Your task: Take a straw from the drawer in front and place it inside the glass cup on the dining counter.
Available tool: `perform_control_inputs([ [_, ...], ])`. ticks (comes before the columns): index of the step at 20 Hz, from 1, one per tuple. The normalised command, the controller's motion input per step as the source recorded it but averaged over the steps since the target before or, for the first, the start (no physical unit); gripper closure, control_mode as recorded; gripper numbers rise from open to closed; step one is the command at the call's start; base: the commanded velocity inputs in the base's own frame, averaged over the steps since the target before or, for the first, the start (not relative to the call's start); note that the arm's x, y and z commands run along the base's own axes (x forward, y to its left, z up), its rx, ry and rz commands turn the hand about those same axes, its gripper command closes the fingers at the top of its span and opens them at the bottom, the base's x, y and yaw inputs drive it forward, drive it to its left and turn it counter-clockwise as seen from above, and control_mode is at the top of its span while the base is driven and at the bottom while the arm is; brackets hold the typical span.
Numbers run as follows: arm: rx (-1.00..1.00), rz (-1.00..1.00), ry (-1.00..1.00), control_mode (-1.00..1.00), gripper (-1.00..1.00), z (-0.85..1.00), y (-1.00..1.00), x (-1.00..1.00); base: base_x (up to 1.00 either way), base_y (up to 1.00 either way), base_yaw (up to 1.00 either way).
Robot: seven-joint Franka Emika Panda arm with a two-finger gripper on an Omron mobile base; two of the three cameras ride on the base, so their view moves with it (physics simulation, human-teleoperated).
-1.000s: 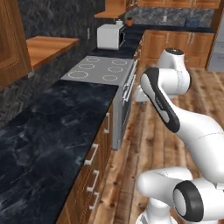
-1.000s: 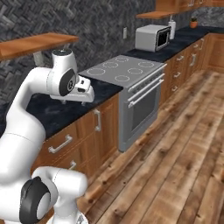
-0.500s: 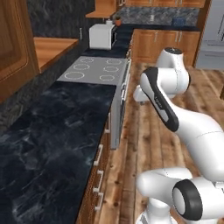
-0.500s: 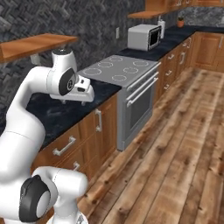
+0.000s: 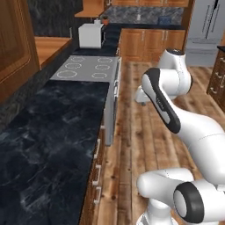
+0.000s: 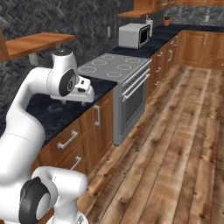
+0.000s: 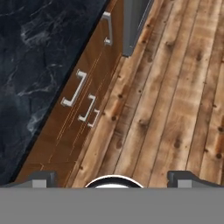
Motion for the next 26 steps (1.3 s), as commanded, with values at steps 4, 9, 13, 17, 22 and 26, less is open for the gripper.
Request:
perform_control_inputs([
  [4,0.0,0.0,0.0,1.0,-1.0,0.0,0.0,0.0,0.04,0.42,-0.2],
  [9,0.0,0.0,0.0,1.0,-1.0,0.0,0.0,0.0,0.0,0.39,-0.23],
  [13,0.0,0.0,0.0,1.0,-1.0,0.0,0.0,0.0,0.0,0.31,-0.19],
  [17,0.0,0.0,0.0,1.0,-1.0,0.0,0.0,0.0,0.0,0.12,-0.06],
  [22,0.0,0.0,0.0,1.0,-1.0,0.0,0.0,0.0,0.0,0.0,0.0],
  [26,0.0,0.0,0.0,1.0,-1.0,0.0,0.0,0.0,0.0,0.0,0.0],
])
